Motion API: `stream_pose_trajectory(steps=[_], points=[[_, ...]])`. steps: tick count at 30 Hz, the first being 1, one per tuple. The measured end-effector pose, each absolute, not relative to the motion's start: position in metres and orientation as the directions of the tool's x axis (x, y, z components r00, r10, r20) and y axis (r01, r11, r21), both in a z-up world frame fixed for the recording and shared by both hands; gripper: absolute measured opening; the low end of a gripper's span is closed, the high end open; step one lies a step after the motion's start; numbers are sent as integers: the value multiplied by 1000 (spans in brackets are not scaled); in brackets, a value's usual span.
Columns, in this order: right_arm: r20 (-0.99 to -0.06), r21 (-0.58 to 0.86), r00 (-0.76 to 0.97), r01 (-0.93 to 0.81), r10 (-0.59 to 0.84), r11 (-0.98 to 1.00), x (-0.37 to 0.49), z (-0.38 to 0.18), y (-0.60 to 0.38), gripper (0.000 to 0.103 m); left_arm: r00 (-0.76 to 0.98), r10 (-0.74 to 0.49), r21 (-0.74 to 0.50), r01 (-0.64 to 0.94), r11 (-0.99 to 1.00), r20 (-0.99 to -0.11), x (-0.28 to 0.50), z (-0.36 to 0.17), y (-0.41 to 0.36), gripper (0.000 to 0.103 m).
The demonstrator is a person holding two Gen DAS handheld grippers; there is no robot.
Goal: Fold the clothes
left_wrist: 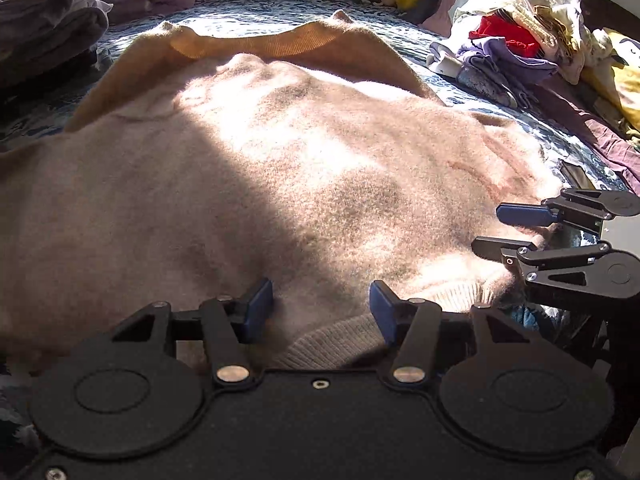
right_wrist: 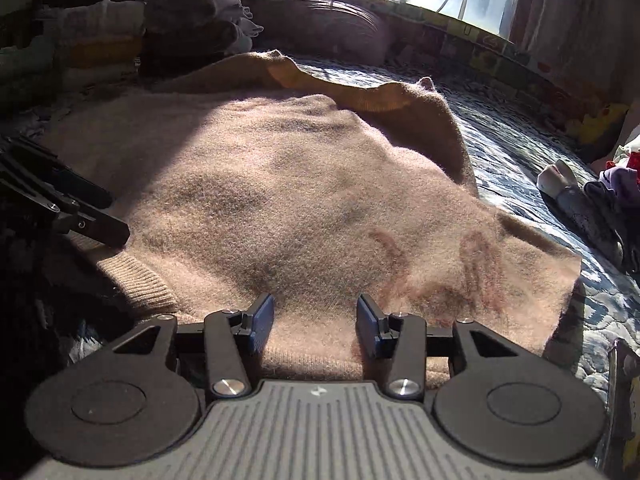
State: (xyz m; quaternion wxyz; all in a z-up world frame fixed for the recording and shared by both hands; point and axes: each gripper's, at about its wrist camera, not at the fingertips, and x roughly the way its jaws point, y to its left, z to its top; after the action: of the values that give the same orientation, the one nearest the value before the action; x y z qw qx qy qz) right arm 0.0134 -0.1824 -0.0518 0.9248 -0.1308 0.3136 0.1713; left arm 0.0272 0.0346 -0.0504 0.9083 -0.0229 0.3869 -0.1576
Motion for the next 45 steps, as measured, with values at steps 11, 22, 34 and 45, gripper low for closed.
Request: stream_pose_trajectory(steps=[11,22,34,45], points=[[-652,-161,707,-481,273,862,-10,-49,-162,47,589,-306,-212,224,951,-748,5,-48,48,65],[-463,122,803,-363,377,924,23,-13,-201,46,769,-289,-360,83,929,-570,47,21,96,64],[-537,-26,812,-286,228,958,165,11,-202,42,753,-59,46,119,992,-656,192,-5,88,49],[-563,-233,798,-402,214,885,314,1,-169,19,812,-40,372,310,875,-582,307,-21,53,37]])
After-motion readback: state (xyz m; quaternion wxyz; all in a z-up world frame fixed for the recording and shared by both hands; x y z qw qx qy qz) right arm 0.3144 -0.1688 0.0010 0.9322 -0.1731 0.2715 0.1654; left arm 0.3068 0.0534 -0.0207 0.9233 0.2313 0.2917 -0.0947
